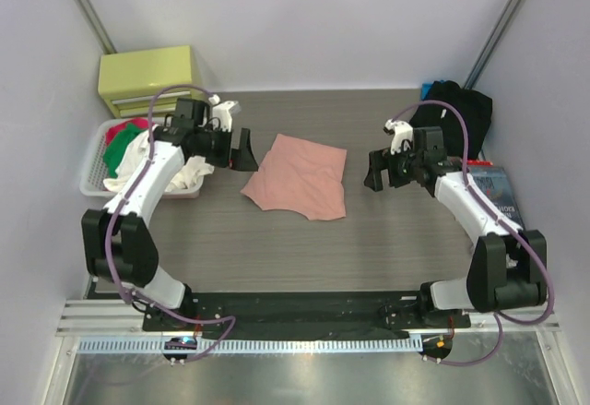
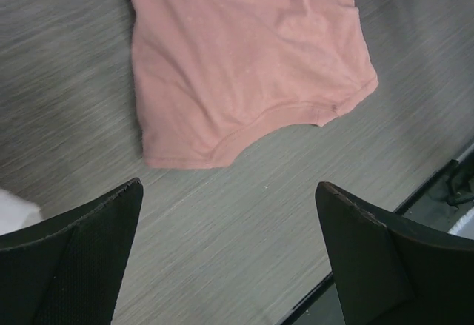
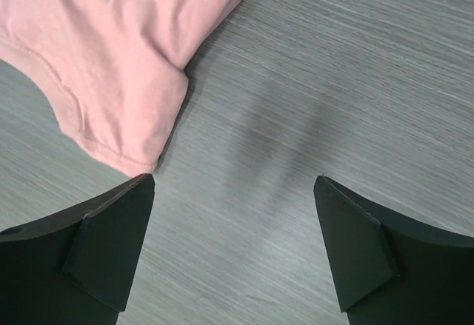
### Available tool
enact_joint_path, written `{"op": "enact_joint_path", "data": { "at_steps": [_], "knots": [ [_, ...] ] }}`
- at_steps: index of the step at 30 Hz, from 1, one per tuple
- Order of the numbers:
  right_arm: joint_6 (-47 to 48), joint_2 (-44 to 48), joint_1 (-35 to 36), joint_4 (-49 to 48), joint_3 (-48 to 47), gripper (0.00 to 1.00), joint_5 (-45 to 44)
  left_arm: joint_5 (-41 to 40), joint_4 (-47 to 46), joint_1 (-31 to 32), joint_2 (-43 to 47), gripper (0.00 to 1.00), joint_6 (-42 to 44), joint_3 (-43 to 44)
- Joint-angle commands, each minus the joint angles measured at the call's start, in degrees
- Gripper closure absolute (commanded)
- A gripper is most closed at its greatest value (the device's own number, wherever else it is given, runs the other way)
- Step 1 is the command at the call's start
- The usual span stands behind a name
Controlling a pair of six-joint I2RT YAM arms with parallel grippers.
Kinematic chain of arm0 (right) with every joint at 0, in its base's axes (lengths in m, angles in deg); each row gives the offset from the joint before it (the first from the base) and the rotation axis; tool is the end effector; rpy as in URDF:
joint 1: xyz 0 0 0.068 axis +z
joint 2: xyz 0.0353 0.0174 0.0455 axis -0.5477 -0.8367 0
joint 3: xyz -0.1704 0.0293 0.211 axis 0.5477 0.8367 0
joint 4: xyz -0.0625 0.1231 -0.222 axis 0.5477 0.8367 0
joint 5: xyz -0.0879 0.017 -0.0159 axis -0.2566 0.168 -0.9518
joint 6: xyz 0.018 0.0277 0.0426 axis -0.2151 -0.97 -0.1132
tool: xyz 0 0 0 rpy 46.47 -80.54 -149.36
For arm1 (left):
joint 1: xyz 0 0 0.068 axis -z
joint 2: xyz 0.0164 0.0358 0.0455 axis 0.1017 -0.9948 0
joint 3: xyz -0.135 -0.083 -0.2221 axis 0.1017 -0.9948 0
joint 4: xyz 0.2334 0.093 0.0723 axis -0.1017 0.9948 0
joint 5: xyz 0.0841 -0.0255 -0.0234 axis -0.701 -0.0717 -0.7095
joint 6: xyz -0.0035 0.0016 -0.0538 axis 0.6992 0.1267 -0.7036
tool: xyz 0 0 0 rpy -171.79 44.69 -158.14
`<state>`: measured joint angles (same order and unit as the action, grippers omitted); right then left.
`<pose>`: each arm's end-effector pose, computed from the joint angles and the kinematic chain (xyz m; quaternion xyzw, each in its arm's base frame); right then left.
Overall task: Fold and stack the t-shirts
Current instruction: Put the neatly folded tshirt into the corner of the board with both arms
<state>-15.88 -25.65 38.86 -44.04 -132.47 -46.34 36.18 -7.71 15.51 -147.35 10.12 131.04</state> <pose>0.2858 0.0415 0.2438 -0.1755 0.8990 0.1711 0.3629 0.3265 -0.0754 0.2957 0.1562 0.9012 -0.2973 0.2740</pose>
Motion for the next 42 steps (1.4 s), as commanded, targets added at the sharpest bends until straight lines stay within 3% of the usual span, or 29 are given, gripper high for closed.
{"op": "enact_joint_path", "data": {
  "at_steps": [1,4,7,9,12,17,22,28,30,34,38,42],
  "knots": [
    [2.2,7.3,0.2,-1.7,2.2,0.04,-0.5,-9.1,-8.7,0.4,10.0,0.0,2.7,-3.1],
    [1.8,7.8,0.1,-2.4,1.8,0.03,-0.8,-14.7,-14.5,3.5,14.1,0.0,9.3,-4.4],
    [2.2,7.0,0.1,-2.6,1.9,0.03,-0.9,-7.9,-5.2,3.9,8.0,0.0,7.0,4.6],
    [2.6,7.1,0.1,-2.7,2.3,0.03,-0.8,-2.4,-4.2,3.9,5.3,0.0,5.1,6.5],
    [2.7,7.9,0.1,-2.7,2.8,0.02,-1.3,-0.3,-7.1,3.9,4.8,0.0,2.6,6.9],
    [3.9,7.6,0.0,-2.6,3.1,0.02,-1.1,-0.1,-4.8,3.9,2.8,0.0,6.5,10.0],
    [4.3,7.2,-0.1,-2.4,3.4,0.02,-0.5,3.2,-7.6,3.9,2.5,0.0,1.7,9.4],
    [4.7,7.3,0.0,-2.7,3.4,0.02,0.2,-3.0,-15.9,4.0,2.6,0.0,-5.1,7.0],
    [4.8,7.6,0.0,-2.7,3.7,0.0,0.9,3.2,-17.7,4.0,-0.1,0.0,-8.4,7.7],
    [5.5,8.9,-0.3,-3.0,4.8,0.0,0.9,16.6,-10.6,4.7,-9.3,0.0,-10.7,18.2],
    [5.4,8.9,-0.8,-3.2,4.8,0.0,1.5,19.1,-8.4,4.7,-12.1,0.0,-9.9,22.2],
    [5.4,9.7,-1.3,-2.9,5.4,0.0,1.9,16.8,-9.0,4.9,-5.0,0.0,-10.6,17.5]
  ]
}}
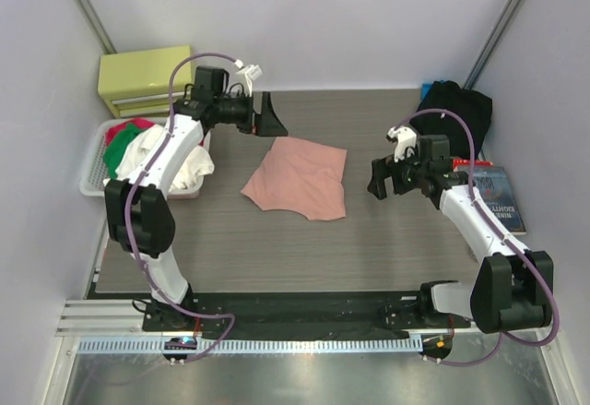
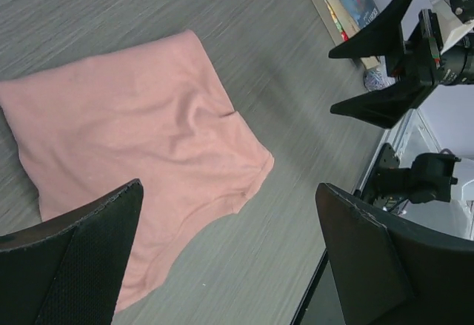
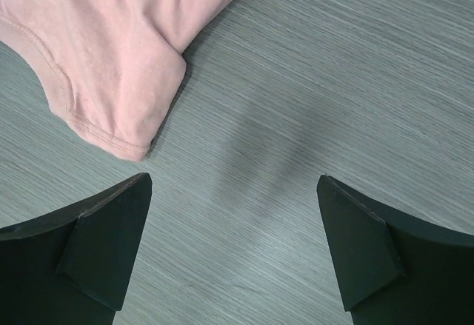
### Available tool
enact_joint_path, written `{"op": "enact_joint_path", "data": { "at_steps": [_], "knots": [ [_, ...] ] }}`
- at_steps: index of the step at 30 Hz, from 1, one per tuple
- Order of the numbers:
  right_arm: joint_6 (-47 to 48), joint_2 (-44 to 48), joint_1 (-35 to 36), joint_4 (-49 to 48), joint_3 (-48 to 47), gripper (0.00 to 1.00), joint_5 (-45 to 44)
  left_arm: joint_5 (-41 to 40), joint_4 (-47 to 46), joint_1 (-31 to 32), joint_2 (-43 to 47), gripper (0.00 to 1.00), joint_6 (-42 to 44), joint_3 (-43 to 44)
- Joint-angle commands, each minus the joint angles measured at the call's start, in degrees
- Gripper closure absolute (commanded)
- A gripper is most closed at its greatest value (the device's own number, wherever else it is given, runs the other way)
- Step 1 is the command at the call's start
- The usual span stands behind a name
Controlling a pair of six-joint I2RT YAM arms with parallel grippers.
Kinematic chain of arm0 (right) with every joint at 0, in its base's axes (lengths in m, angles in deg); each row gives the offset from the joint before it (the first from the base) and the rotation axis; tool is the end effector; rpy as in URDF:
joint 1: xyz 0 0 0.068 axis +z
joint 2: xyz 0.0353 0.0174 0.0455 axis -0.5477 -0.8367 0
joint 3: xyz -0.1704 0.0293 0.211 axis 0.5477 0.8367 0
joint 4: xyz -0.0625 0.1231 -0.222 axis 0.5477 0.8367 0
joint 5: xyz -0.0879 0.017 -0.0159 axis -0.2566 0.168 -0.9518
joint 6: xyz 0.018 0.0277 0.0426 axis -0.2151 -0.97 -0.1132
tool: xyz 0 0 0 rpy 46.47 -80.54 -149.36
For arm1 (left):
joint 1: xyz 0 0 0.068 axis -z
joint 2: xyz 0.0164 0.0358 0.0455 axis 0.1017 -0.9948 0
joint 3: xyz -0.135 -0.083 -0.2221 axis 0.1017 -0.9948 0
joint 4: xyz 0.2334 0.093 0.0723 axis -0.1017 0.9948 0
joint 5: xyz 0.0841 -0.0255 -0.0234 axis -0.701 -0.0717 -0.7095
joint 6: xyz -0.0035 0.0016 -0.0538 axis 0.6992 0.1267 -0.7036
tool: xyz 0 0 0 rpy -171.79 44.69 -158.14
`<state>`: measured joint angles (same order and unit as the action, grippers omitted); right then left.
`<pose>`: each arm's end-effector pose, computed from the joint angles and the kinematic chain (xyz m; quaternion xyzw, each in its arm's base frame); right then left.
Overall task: Fold and stack the t-shirts
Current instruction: Put the neatly folded tshirt into the corner of the board with both arms
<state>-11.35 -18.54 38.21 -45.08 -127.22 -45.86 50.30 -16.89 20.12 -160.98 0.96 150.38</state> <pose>0.2599 0.0363 0.2473 -0.2103 0.8816 0.1551 0.3930 0.3911 -0.1265 0.3355 0.2018 0.8192 -0.4370 0.3120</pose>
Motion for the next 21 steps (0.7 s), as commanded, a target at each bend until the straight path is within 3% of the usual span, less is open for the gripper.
{"op": "enact_joint_path", "data": {
  "at_steps": [1,4,5,7,12,18,21],
  "knots": [
    [1.3,2.7,-0.8,-1.9,0.3,0.0,1.6,-3.6,-0.5,0.3,10.5,0.0,-1.7,-3.4],
    [1.0,1.9,-0.9,-2.8,0.2,0.0,0.0,-26.0,-10.6,1.4,19.2,0.0,-2.4,-14.1],
    [0.2,1.6,-0.9,-3.5,0.3,0.0,-0.7,-30.8,-12.6,1.9,20.3,0.0,1.6,-15.7],
    [-1.1,0.9,-0.8,-5.3,0.4,0.0,-3.0,-41.7,-11.0,5.3,20.2,0.0,6.1,-16.3],
    [-4.6,2.2,-0.2,-10.0,0.3,0.0,-7.9,-38.8,-6.2,5.7,17.9,0.0,7.1,-15.2],
    [-5.0,3.6,-0.1,-11.0,1.6,0.0,-11.0,-46.4,-6.7,5.7,20.0,0.0,9.6,-15.4],
    [-4.7,4.6,-0.1,-11.5,2.8,0.0,-11.4,-46.3,-6.8,5.7,21.1,0.0,9.9,-15.9]
  ]
}}
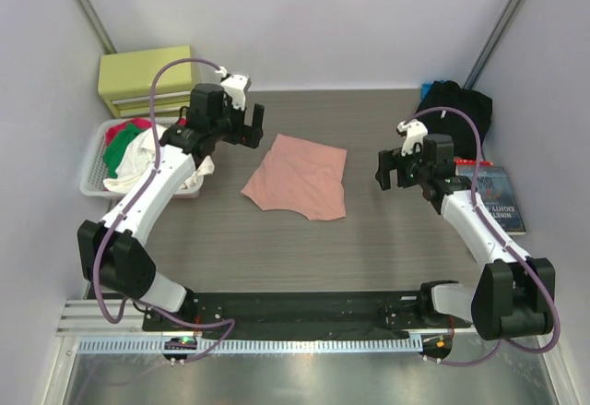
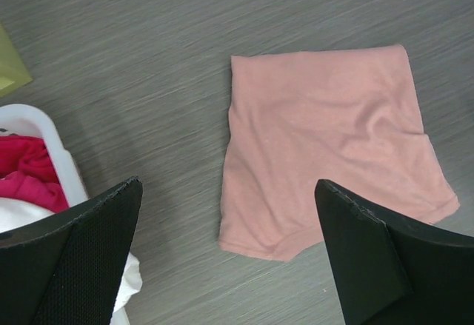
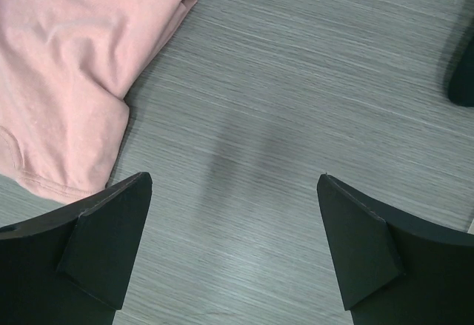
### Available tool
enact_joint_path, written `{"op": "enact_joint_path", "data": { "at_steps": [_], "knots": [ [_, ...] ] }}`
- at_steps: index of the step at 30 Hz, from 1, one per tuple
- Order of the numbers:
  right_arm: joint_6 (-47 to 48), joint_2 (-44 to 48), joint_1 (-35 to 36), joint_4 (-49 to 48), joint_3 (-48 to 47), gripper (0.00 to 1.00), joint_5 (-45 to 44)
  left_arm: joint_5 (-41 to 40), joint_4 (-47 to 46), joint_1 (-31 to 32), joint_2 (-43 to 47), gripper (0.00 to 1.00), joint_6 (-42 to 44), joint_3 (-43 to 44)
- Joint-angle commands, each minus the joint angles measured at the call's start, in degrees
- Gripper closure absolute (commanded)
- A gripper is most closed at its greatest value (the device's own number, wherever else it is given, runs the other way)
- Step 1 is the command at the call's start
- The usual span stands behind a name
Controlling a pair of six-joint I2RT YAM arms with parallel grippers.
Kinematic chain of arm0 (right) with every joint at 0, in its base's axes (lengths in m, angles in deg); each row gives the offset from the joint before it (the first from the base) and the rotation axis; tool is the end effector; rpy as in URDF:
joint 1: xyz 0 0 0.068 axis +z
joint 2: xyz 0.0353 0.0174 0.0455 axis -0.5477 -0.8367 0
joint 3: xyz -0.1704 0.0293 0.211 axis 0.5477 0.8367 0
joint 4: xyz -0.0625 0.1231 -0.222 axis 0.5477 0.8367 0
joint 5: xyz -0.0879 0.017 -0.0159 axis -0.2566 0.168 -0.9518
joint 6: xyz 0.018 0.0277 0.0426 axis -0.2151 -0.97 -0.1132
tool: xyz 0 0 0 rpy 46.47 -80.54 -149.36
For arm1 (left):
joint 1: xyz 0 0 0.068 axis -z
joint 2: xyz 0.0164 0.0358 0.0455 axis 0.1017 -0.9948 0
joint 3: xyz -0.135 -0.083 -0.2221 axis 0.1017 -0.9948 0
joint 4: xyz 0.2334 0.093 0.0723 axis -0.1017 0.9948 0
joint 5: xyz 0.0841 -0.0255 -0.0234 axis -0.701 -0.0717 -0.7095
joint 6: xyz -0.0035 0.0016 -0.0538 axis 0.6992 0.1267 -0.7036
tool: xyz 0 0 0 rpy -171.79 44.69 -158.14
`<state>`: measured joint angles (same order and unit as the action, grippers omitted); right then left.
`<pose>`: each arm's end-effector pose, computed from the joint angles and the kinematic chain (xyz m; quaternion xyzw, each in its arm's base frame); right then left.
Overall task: Fold and stack the t-shirts
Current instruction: Put the neatly folded tshirt into the corner of the board with both arms
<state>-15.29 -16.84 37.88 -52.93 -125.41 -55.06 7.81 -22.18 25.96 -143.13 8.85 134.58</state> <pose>0.2638 0.0296 0.2543 -0.1517 0.8749 0.0890 0.4512 0.3223 -0.1212 0.3557 0.1532 0.8570 -0.1309 0.4742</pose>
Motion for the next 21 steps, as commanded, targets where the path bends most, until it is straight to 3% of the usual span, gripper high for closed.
{"op": "enact_joint_path", "data": {
  "at_steps": [1,7,12,15,21],
  "knots": [
    [-0.7,2.9,0.3,-3.5,1.0,0.0,-2.0,-3.4,-1.5,-0.1,3.4,0.0,2.2,-0.2],
    [-0.6,2.9,0.3,-3.3,1.4,0.0,-1.5,-3.4,-0.7,-0.1,4.3,0.0,5.9,-0.7],
    [-0.3,2.5,0.3,-3.3,1.4,0.0,-1.1,4.8,7.8,0.7,-1.0,0.0,8.0,5.6],
    [-0.1,2.6,0.3,-3.1,1.4,0.0,-1.1,7.5,8.1,0.7,-3.3,0.0,6.8,7.7],
    [0.5,3.3,0.2,-3.4,2.3,0.0,-1.2,1.1,7.7,0.8,-4.0,0.0,7.8,9.8]
  ]
}}
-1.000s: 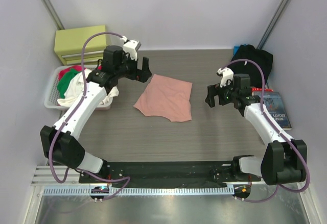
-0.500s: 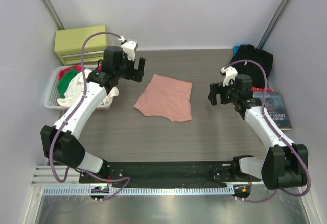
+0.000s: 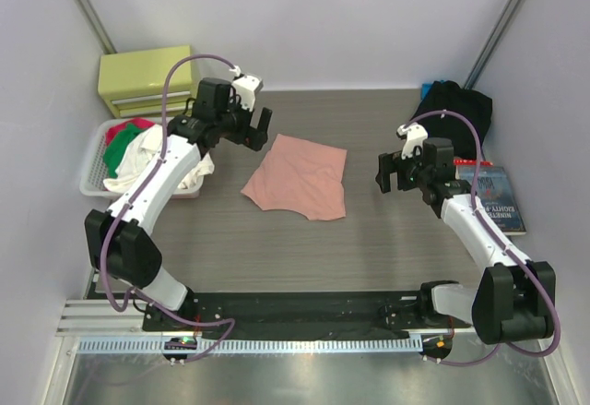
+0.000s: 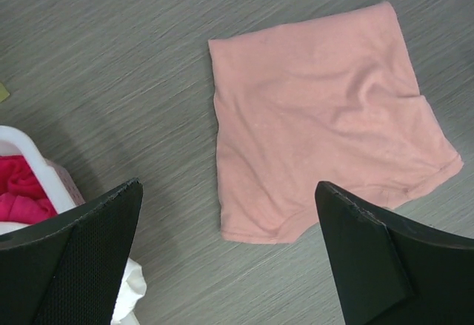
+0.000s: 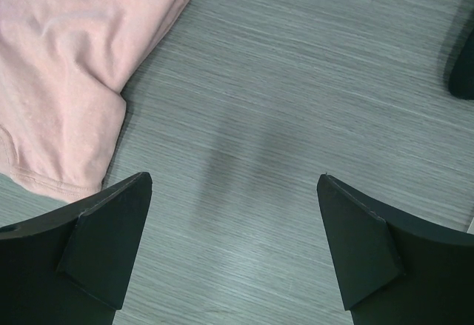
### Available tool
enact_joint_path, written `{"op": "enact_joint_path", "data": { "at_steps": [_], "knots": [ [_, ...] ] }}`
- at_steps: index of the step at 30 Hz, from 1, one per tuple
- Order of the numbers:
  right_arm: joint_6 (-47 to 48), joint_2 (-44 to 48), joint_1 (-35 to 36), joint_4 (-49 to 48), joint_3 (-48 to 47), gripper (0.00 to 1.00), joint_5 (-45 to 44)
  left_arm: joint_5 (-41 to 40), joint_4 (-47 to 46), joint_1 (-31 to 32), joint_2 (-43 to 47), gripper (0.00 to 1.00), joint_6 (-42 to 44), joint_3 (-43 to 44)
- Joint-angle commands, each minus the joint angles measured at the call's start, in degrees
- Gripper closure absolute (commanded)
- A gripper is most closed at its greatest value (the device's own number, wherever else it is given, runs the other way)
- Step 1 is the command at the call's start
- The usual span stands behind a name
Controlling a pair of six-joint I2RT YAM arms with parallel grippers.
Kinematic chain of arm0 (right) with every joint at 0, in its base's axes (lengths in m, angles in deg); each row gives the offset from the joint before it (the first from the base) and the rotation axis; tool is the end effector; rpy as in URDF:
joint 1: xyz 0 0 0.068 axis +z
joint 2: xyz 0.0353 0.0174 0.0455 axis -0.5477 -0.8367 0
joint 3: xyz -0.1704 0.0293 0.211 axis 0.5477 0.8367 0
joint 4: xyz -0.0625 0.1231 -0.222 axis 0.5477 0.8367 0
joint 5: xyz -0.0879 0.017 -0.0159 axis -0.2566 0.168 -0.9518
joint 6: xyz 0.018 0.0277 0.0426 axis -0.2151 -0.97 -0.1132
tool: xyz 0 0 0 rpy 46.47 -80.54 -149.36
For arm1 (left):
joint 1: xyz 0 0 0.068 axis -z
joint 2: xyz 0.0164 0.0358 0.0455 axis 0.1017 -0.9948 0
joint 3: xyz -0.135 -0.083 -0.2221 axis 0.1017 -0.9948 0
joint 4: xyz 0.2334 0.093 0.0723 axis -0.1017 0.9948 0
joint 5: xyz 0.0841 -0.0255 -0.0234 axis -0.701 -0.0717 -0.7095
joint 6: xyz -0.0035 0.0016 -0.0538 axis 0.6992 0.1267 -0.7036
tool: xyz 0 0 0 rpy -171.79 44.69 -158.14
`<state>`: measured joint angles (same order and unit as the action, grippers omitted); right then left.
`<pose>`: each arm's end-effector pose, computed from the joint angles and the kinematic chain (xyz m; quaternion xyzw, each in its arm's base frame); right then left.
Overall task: Fold and stack the t-shirts
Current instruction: Put the neatly folded tshirt into the corner of the board with both arms
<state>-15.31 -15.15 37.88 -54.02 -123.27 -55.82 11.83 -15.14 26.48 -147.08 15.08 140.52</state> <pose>0.2571 0.0286 0.2504 -0.1490 0.8734 0.0828 0.4563 0.3308 -0.1304 0.3572 0.2213 0.8620 -0.1330 0.4361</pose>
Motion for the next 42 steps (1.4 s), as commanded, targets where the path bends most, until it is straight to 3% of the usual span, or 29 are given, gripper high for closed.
{"op": "enact_joint_path", "data": {
  "at_steps": [1,4,11,16,22,24,27,30,33,34,35,37,42],
  "knots": [
    [0.7,1.4,0.2,-2.3,0.0,0.0,-0.5,-7.3,0.6,0.4,-0.2,0.0,2.0,4.1],
    [1.0,0.8,0.1,-2.3,0.2,0.0,-0.4,-12.0,-1.1,1.8,-0.3,0.0,4.0,3.6],
    [1.1,1.1,0.2,-2.3,0.4,0.0,-0.4,-6.7,1.6,2.5,-3.9,0.0,3.8,5.2],
    [1.5,1.0,0.2,-2.9,0.9,0.0,-0.2,-3.9,-2.0,2.4,4.5,0.0,3.5,-1.2],
    [1.4,0.5,0.2,-2.7,0.4,0.0,0.0,-8.2,-2.9,2.3,7.2,0.0,5.7,-3.3],
    [1.5,1.0,0.2,-2.8,0.8,0.0,0.0,-13.8,-3.9,2.3,9.0,0.0,4.4,-4.3],
    [1.4,0.9,0.1,-3.0,0.8,0.0,-0.1,-30.4,-11.5,1.9,11.5,0.0,1.4,-7.7],
    [1.3,0.5,0.2,-2.9,0.8,0.0,0.1,-32.9,-15.3,0.7,12.8,0.0,4.2,-8.7],
    [1.4,0.7,0.2,-2.9,0.9,0.0,0.2,-20.3,-10.6,0.5,14.8,0.0,3.2,-7.4],
    [1.4,0.7,0.1,-3.0,0.9,0.0,0.1,-8.6,-9.1,0.2,15.1,0.0,3.4,-7.3],
    [1.4,0.6,0.1,-3.0,0.7,0.0,0.1,-2.9,-5.7,0.2,15.4,0.0,3.5,-7.2],
    [1.6,0.8,0.2,-2.8,0.8,0.0,0.0,4.1,-4.5,0.2,16.0,0.0,3.5,-8.4],
    [1.7,0.8,0.2,-3.1,0.9,0.0,0.3,-1.6,-6.6,0.0,16.1,0.0,4.2,-11.3]
  ]
}}
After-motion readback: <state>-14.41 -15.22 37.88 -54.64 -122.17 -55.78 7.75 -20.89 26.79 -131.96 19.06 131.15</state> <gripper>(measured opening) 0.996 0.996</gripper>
